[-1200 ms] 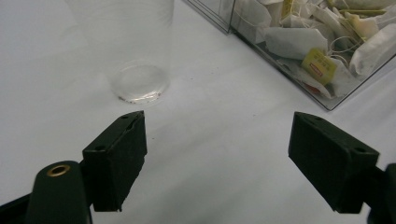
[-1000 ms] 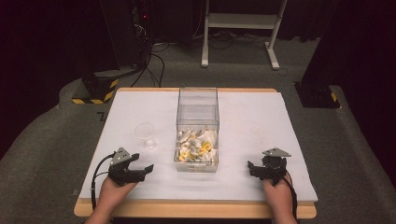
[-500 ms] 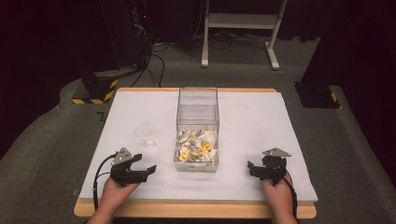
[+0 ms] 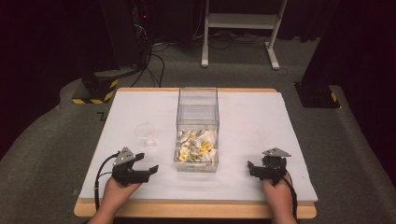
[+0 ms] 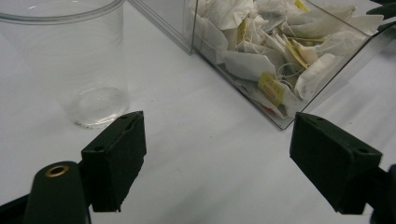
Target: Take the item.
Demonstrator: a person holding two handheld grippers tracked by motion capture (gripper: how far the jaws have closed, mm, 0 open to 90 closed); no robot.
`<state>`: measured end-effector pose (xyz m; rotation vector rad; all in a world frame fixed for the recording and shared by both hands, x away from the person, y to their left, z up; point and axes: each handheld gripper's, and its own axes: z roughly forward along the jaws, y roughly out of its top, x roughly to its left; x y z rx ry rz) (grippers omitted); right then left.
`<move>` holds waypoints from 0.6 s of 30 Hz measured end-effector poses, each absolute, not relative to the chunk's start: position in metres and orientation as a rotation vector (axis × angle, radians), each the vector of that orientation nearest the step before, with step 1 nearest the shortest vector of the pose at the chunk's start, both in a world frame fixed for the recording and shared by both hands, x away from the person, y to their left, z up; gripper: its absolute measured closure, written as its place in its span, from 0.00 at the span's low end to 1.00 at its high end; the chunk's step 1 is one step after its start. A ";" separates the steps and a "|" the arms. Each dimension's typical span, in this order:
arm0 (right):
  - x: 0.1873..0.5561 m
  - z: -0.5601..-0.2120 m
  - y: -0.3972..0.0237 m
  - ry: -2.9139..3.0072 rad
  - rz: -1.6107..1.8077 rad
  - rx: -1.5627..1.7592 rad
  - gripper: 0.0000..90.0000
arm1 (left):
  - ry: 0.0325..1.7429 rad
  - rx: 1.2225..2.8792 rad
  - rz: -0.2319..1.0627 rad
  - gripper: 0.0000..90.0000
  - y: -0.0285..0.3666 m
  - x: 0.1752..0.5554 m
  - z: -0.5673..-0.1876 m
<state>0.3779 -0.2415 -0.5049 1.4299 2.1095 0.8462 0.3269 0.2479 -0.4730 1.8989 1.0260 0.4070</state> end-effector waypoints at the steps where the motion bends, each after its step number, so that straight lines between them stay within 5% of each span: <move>1: 0.378 -0.505 -0.242 2.110 0.846 1.430 0.11 | 1.022 1.897 0.409 0.21 0.247 0.327 -0.473; 18: 0.378 -0.505 -0.242 2.110 0.847 1.429 0.11 | 0.948 1.879 0.410 0.23 0.239 0.330 -0.458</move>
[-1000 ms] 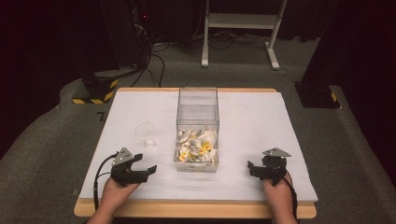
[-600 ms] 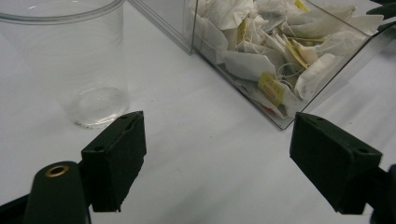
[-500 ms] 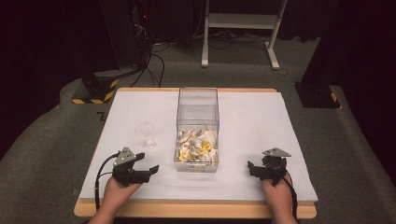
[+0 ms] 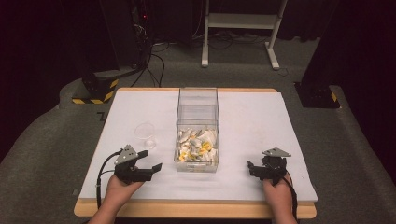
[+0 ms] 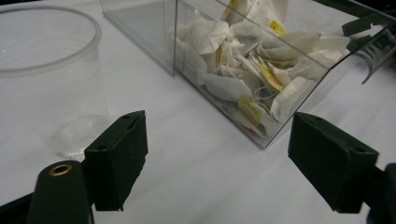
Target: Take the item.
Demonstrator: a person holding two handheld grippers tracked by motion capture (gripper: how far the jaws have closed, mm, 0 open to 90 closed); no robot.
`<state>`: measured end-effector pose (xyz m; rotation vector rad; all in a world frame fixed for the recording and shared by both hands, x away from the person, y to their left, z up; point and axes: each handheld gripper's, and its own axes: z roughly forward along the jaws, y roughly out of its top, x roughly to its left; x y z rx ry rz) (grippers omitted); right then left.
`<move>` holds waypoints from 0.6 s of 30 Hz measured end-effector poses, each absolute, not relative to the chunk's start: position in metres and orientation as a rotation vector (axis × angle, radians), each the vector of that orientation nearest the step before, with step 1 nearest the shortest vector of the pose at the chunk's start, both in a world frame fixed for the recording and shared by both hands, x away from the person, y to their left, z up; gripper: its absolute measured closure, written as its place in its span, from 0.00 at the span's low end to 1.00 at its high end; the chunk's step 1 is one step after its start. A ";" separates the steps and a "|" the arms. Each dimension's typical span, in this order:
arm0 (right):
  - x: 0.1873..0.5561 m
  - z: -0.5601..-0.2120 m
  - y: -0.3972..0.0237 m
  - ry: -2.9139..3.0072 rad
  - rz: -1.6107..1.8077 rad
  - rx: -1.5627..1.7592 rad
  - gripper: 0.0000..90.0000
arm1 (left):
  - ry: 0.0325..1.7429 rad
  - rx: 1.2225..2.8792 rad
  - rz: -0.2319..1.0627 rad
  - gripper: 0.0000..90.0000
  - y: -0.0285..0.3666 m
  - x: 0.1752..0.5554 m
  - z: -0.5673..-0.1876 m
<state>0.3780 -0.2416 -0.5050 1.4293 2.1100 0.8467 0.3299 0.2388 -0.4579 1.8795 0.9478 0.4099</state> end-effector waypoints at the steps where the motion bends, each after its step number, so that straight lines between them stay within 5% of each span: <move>1: 0.378 -0.505 -0.242 2.110 0.847 1.429 0.11 | 0.947 1.875 0.414 0.23 0.238 0.330 -0.456; 18: 0.378 -0.505 -0.242 2.111 0.847 1.429 0.11 | 0.897 1.882 0.393 0.24 0.223 0.335 -0.439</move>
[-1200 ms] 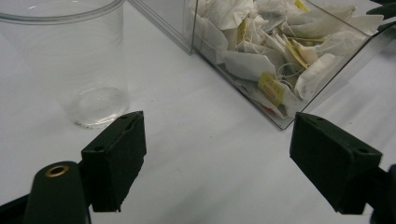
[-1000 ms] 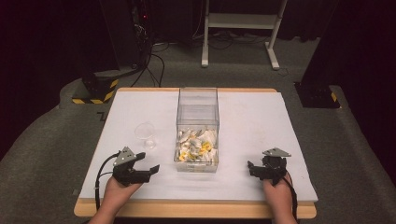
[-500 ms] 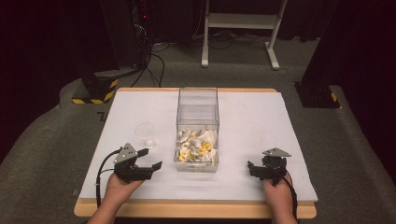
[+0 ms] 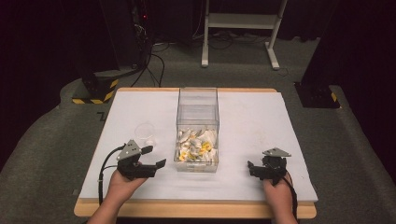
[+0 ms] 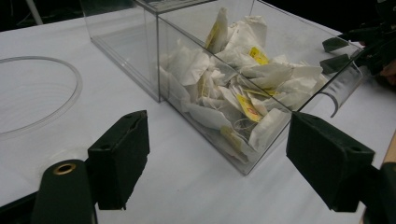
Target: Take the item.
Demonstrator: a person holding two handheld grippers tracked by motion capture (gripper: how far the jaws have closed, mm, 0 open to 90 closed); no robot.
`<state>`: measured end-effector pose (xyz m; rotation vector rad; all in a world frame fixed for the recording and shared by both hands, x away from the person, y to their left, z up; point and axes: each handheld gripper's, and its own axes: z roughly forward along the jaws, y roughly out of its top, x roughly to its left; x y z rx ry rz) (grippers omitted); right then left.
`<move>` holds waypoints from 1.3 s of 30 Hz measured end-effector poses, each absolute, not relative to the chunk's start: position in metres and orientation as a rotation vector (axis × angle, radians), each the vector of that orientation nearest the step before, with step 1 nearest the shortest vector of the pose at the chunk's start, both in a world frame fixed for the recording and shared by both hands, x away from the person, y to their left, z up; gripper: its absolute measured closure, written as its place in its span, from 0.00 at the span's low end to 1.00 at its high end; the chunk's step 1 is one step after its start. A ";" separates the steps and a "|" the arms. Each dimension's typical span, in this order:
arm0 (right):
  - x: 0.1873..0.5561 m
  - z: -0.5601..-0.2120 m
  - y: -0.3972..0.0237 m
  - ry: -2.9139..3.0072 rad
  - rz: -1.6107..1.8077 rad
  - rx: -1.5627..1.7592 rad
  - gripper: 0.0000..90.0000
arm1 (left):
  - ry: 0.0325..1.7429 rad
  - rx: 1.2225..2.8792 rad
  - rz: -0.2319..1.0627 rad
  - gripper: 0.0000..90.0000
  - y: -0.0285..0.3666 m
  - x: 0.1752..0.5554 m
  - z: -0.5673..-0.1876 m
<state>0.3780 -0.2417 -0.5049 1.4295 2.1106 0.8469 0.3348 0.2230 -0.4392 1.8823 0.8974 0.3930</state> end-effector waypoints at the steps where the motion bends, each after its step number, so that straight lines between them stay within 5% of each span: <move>1: 0.378 -0.505 -0.242 2.111 0.847 1.429 0.11 | 0.894 1.882 0.390 0.24 0.222 0.335 -0.439; 39: 0.378 -0.505 -0.242 2.112 0.849 1.427 0.11 | 0.789 1.919 0.353 0.27 0.176 0.354 -0.414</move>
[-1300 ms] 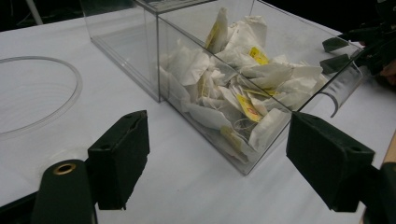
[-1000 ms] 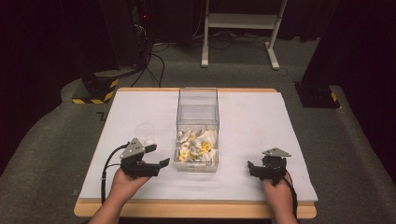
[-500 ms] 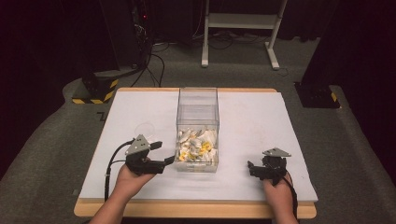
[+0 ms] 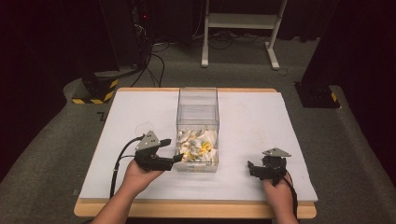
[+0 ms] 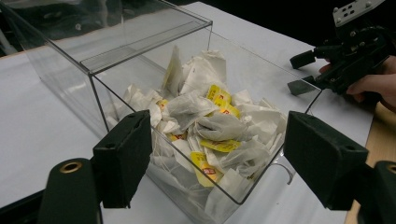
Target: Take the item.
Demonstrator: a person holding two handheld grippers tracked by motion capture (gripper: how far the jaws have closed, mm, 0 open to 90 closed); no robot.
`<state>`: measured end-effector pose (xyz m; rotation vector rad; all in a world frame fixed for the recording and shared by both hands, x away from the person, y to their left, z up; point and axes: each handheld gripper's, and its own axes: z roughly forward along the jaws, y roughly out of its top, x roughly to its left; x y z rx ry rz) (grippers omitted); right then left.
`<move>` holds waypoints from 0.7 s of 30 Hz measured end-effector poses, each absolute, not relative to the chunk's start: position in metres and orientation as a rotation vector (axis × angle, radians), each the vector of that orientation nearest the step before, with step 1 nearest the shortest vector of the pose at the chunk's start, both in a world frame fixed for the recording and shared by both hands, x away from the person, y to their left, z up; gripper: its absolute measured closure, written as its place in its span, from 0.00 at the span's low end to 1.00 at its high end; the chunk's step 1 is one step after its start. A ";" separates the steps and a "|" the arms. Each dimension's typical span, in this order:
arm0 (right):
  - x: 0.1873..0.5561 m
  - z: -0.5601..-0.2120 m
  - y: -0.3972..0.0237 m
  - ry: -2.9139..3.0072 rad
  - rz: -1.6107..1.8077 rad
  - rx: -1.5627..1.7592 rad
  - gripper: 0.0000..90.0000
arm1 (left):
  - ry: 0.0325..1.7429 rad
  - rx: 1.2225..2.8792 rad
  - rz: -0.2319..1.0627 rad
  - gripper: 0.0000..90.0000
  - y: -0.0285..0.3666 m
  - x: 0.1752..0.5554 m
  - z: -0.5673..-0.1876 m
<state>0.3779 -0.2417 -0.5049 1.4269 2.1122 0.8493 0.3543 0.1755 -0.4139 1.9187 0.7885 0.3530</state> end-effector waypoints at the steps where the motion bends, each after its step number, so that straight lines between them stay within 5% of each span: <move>1: 0.378 -0.505 -0.242 2.112 0.849 1.427 0.11 | 0.785 1.920 0.349 0.27 0.174 0.355 -0.414; 21: 0.378 -0.505 -0.242 2.112 0.850 1.427 0.12 | 0.749 1.951 0.334 0.28 0.152 0.368 -0.404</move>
